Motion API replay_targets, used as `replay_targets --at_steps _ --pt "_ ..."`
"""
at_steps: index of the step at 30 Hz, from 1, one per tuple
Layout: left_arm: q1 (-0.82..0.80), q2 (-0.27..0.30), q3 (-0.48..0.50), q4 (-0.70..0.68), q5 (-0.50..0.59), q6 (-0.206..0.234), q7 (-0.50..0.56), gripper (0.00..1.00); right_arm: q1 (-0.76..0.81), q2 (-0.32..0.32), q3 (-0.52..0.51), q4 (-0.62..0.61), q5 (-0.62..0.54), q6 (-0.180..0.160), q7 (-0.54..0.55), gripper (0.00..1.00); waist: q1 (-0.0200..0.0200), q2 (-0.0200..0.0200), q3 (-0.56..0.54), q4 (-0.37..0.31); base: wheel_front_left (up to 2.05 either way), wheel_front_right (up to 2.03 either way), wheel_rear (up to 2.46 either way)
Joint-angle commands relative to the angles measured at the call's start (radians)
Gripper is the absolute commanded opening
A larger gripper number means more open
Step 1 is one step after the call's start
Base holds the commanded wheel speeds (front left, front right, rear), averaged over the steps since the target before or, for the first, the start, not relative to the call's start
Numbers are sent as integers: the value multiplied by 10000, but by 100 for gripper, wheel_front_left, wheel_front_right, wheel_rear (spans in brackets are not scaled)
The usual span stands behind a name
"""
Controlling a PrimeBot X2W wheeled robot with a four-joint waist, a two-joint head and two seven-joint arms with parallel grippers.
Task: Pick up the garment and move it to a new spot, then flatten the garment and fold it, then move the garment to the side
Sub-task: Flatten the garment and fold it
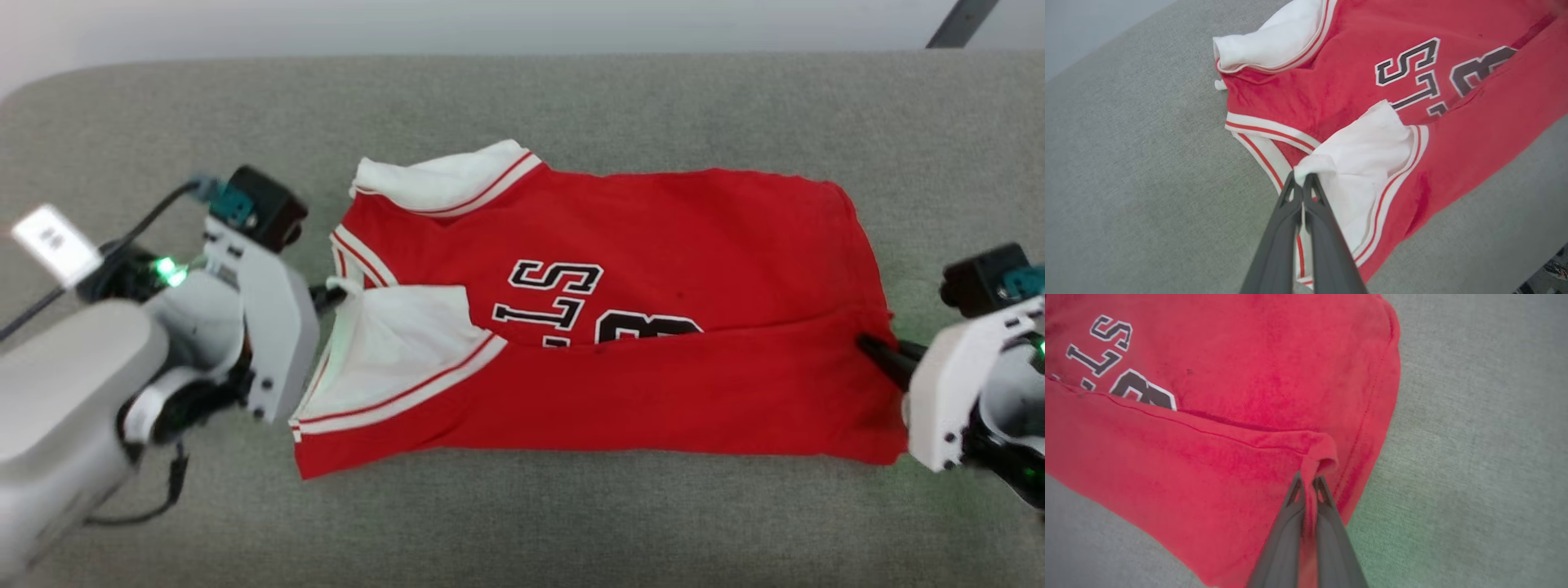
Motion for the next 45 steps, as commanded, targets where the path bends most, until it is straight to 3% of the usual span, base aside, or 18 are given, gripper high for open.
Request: replay_targets --at_steps 1,6,11,12,14,15,16,24,31,38,45 --pt "-160 -199 -32 418 95 -167 31 0 -224 119 121 227 -84 -16 -87 0 0 0 150 -122 0 0 0" --pt "-516 -1331 -304 2687 44 -1035 219 0 -1058 545 737 1484 -192 -16 -452 0 0 0 338 -237 0 0 0" --pt "-594 -2179 -497 4452 -155 -1536 422 0 -1608 732 1430 2385 53 -17 -743 3 0 0 413 -279 0 0 0" --pt "-575 -2303 -508 4784 -269 -1579 512 13 -1689 753 1550 2494 112 -17 -807 20 0 0 413 -286 0 0 0" --pt "-585 -2549 -490 5329 -379 -1642 635 50 -1825 727 1772 2693 254 -17 -894 47 0 0 394 -291 0 0 0" --pt "-598 -2650 -434 5584 -480 -1638 628 90 -1884 701 1848 2754 313 -17 -914 89 0 0 376 -290 0 0 0" --pt "-616 -2745 -386 5791 -566 -1623 655 100 -1915 656 1908 2790 386 -17 -962 100 0 0 351 -285 0 0 0" --pt "-953 -2752 -219 6164 -678 -1607 718 100 -1750 171 1613 2521 678 -17 -1982 100 0 0 18 -106 0 0 0" --pt "-786 -2326 -95 5320 -990 -918 1269 100 -898 35 461 1798 182 -17 -3290 100 0 0 -349 164 0 0 0" --pt "-215 -1713 75 3669 -1589 -58 1772 100 196 692 -1203 884 -793 -17 -4348 100 0 0 -598 223 0 0 0" --pt "545 -1176 32 2383 -2267 943 2538 100 1306 1579 -2404 -89 -1574 -17 -4272 100 0 0 -702 121 0 0 0"
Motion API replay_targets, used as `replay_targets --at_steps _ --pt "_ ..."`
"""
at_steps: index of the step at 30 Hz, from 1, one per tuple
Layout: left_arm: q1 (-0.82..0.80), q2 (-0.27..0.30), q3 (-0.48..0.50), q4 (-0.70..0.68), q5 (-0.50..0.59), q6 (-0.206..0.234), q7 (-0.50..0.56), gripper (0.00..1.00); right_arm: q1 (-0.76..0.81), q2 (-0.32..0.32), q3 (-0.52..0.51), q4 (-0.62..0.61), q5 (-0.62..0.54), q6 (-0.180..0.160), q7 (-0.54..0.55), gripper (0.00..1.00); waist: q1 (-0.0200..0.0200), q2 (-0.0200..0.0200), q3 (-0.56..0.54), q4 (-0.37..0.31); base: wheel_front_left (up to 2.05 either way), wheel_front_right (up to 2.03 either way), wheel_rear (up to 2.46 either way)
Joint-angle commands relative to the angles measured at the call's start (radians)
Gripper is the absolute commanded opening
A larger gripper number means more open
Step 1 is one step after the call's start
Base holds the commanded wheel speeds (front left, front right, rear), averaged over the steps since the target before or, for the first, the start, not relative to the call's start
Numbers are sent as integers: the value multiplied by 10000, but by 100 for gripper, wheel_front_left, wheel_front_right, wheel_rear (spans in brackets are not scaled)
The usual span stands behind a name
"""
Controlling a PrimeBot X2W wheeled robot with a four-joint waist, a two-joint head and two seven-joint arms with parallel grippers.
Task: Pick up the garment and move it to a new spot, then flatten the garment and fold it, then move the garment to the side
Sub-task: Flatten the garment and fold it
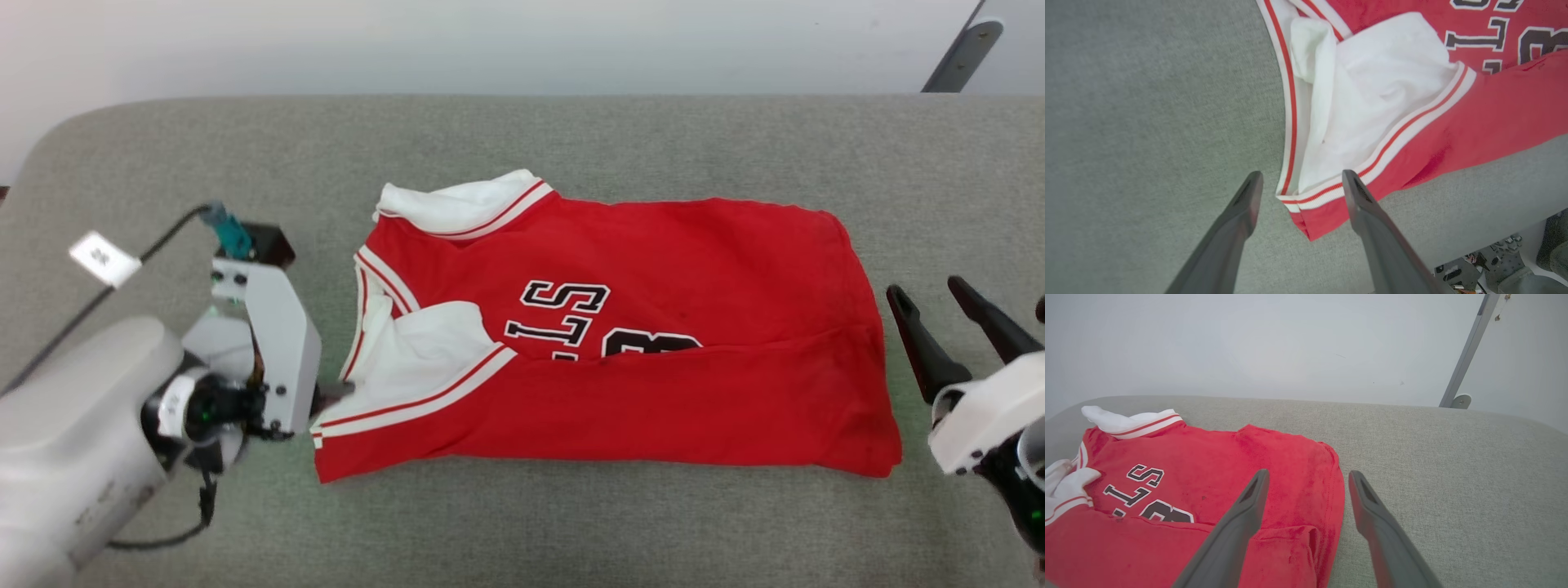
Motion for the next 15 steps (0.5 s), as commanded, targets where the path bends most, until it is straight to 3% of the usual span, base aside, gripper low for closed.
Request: replay_targets --at_steps 1,8,15 --pt "225 93 -6 -175 -143 216 132 100 266 171 -257 -205 -151 -17 60 100 0 0 -15 -70 0 0 0" --pt "836 313 -54 -673 -779 970 693 100 995 852 -1066 -976 -554 -17 472 100 0 0 -14 -336 0 0 0" --pt "1310 308 -140 -391 -778 1139 436 100 1313 1204 -1382 -1483 -726 -17 815 100 0 0 -4 -531 0 0 0"
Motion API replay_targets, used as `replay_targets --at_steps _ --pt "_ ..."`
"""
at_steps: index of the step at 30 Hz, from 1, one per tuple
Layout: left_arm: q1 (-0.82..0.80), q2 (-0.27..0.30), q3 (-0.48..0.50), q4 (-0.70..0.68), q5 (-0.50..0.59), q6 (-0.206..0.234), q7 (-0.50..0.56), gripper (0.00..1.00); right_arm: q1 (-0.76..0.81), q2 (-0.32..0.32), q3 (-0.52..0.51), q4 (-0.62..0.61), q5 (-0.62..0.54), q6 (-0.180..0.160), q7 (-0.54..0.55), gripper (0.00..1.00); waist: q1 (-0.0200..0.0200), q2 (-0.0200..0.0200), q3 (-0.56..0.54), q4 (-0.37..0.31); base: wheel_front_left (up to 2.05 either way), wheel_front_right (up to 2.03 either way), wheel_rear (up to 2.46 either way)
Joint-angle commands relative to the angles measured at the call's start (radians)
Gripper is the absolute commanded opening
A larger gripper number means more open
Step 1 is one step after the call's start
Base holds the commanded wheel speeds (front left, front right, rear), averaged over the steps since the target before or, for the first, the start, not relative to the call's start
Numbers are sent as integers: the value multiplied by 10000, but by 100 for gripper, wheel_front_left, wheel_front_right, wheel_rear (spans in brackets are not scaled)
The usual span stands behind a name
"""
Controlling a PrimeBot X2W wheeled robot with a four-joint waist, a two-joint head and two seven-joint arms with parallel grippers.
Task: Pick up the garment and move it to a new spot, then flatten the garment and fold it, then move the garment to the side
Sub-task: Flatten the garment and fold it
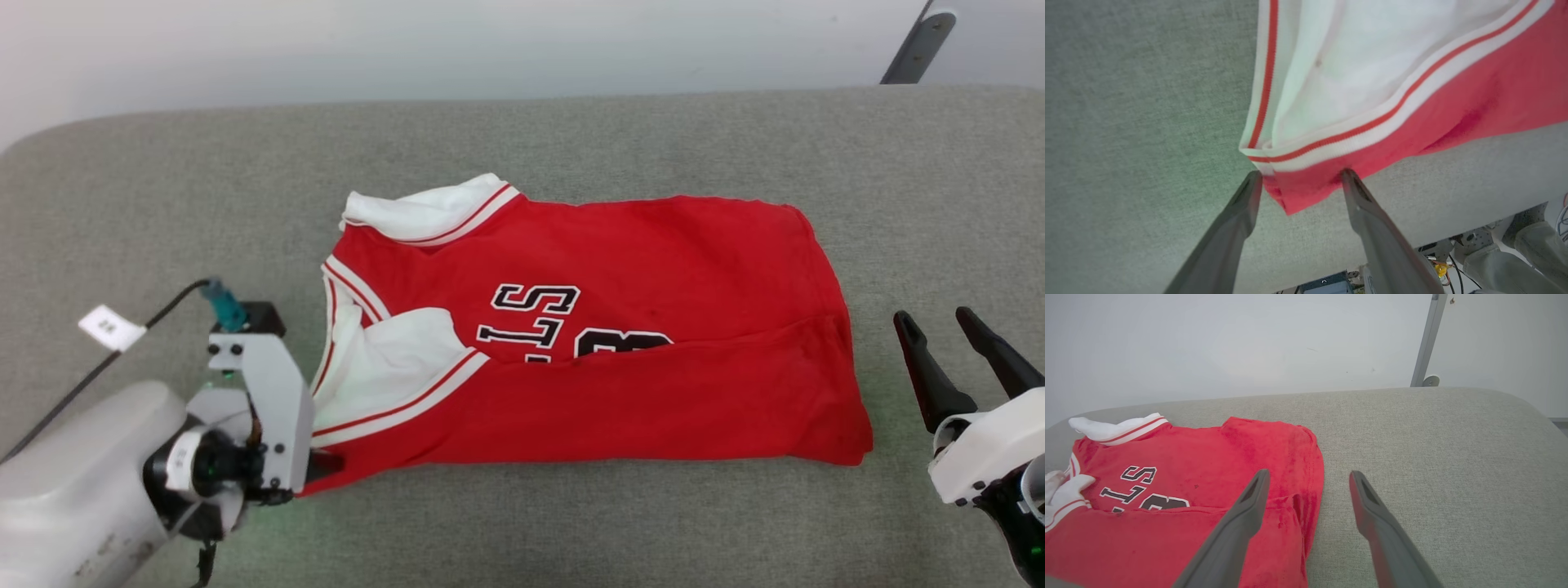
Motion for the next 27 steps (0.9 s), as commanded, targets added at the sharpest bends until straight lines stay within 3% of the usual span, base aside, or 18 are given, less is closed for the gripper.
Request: replay_targets --at_steps 1,11,15,16,17,27 --pt "264 -34 -34 199 74 -111 -183 100 133 84 -73 -106 -79 -17 53 100 0 0 17 -63 0 0 0" --pt "1072 -836 -74 1879 137 -823 -1454 100 589 176 -170 -268 134 -17 1104 100 0 0 32 -157 0 0 0" --pt "1333 -1337 -133 2489 51 -1230 -1669 100 836 90 56 -297 463 -17 2237 100 0 0 84 -100 0 0 0" --pt "1331 -1439 -203 2580 112 -1397 -1686 47 860 57 144 -329 506 -17 2489 100 0 0 110 -78 0 0 0" --pt "1303 -1546 -238 2672 162 -1552 -1738 2 829 82 137 -314 533 -17 2681 100 0 0 142 -54 0 0 0" --pt "1063 -2360 -289 3558 296 -2313 -1979 0 -96 490 133 803 81 -17 4501 100 0 0 372 254 0 0 0"
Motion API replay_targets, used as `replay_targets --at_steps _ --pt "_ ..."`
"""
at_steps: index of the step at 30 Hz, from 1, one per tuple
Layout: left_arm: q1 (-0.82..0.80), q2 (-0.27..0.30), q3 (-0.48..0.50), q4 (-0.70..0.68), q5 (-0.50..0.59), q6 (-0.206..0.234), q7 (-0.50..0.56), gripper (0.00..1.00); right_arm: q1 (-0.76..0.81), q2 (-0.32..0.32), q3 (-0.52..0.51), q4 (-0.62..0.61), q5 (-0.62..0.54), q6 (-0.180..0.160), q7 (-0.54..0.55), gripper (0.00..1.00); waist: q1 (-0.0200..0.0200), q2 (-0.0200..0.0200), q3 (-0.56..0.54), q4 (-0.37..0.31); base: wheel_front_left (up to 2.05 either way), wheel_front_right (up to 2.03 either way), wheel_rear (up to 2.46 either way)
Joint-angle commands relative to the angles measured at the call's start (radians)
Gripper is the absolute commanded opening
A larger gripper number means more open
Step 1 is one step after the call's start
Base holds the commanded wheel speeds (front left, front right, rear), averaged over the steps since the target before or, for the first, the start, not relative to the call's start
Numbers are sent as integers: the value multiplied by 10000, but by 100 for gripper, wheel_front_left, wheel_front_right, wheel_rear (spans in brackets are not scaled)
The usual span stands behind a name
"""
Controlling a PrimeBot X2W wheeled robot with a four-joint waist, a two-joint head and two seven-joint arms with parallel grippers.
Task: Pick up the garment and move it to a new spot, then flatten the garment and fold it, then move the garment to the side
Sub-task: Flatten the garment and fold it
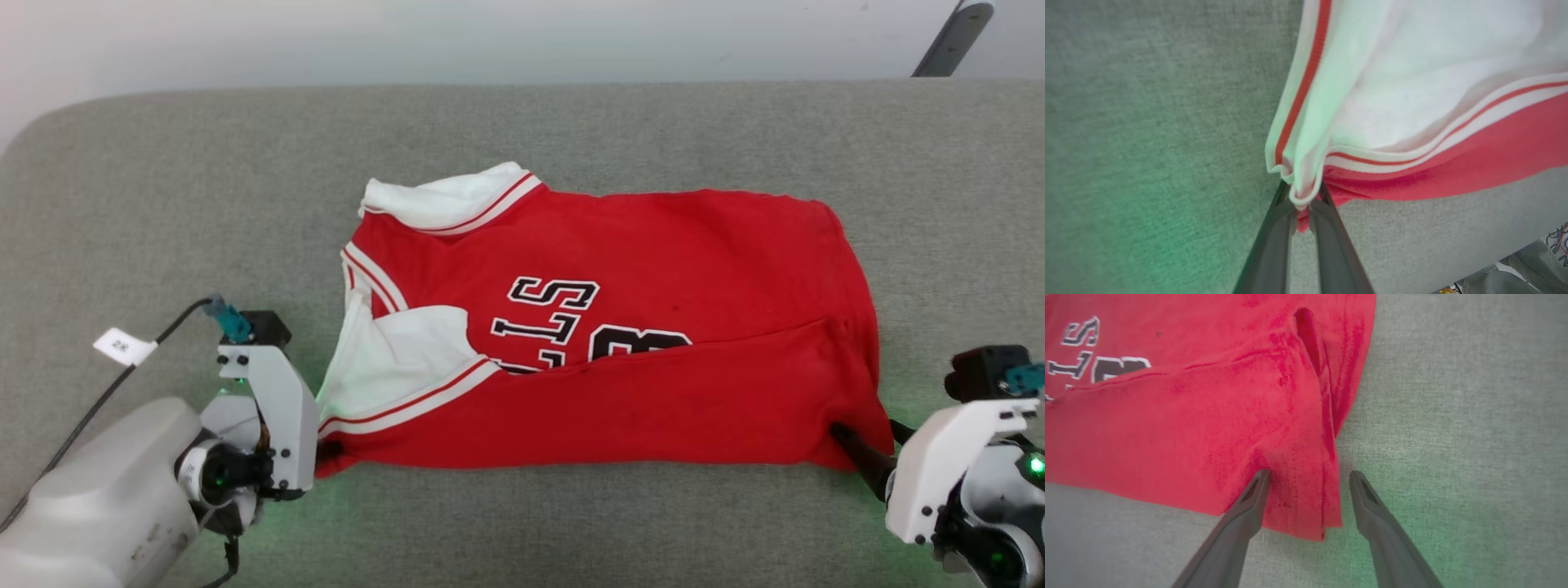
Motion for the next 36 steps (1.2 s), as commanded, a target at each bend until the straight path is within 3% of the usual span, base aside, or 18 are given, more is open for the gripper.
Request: replay_targets --at_steps 1,7,8,9,10,18,24,30,31,36 --pt "507 -721 -367 164 95 -37 -90 0 -200 7 -28 184 -193 -17 95 100 0 0 63 61 0 0 0" --pt "343 -962 -357 565 161 -364 -159 0 -798 262 162 1643 -564 -17 648 100 0 0 159 190 0 0 0" --pt "323 -994 -356 616 168 -416 -173 0 -865 215 292 1884 -667 -17 719 68 0 0 171 214 0 0 0" --pt "321 -1019 -350 672 166 -446 -184 0 -926 203 406 2083 -662 -17 765 19 0 0 179 234 0 0 0" --pt "318 -1048 -334 745 154 -480 -195 0 -1016 242 435 2280 -617 -17 758 0 0 0 183 247 0 0 0" --pt "262 -930 -276 942 76 -667 -109 0 -1404 -213 471 2745 -652 -27 600 0 0 0 125 320 0 0 0" --pt "421 -441 -361 390 -53 -379 478 0 -1165 -806 513 2256 -353 -41 1070 0 0 0 10 330 0 0 0" --pt "799 415 -555 -1045 -45 293 1014 0 -526 -1431 649 1291 -24 -38 2046 0 0 0 -210 343 0 0 0" --pt "926 780 -570 -1702 -88 608 1080 0 -285 -1571 564 892 91 -31 2306 0 0 0 -283 350 0 0 0" --pt "1306 1579 -604 -3487 -126 1445 1178 0 299 -1872 428 101 330 -26 2869 0 0 0 -402 344 0 0 0"
